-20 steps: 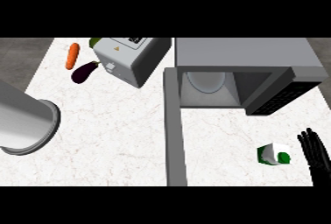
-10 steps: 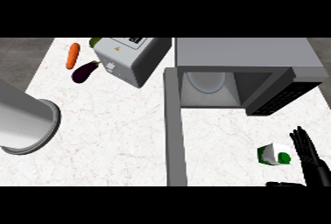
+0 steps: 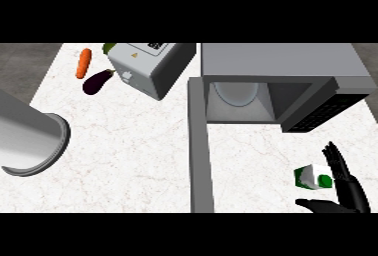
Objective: Pick up the milk, place it into the microwave and close the microwave
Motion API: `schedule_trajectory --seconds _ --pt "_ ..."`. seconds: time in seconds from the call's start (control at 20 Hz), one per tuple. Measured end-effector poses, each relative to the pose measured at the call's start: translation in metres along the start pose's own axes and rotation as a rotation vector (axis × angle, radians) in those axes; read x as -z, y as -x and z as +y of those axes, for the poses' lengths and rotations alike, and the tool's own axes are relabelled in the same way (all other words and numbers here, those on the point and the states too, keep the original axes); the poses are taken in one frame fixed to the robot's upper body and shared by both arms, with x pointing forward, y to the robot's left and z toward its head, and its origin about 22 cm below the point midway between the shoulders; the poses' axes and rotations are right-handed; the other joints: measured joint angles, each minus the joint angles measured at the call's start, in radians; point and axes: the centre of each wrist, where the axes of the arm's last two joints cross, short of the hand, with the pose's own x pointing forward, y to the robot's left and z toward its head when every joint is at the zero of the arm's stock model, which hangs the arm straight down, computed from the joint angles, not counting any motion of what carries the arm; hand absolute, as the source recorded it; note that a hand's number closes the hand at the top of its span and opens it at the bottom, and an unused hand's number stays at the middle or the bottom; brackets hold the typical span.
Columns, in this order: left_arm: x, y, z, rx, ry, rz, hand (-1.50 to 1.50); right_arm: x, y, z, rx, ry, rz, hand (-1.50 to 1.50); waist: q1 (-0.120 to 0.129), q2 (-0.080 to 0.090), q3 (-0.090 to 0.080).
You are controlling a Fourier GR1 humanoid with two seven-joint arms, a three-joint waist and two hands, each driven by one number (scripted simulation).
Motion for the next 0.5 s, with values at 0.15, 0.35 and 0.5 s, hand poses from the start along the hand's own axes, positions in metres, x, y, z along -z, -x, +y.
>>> schedule_trajectory --seconds 0.15,0.35,0.5 --pt "-0.003 0.003 0.001 -0.003 0.0 0.001 -1.5 0.003 0.005 0.005 -0.005 -0.011 0.018 1.5 0.002 0.0 0.0" --pt "-0.006 0.001 0.0 -0.008 0.003 0.004 -1.5 0.007 0.007 0.007 -0.007 -0.04 0.021 1.5 0.003 0.001 0.001" --pt "-0.006 0.004 0.0 -0.009 0.002 0.005 -1.5 0.015 0.005 0.013 -0.025 -0.069 -0.016 1.5 0.002 0.0 0.0"
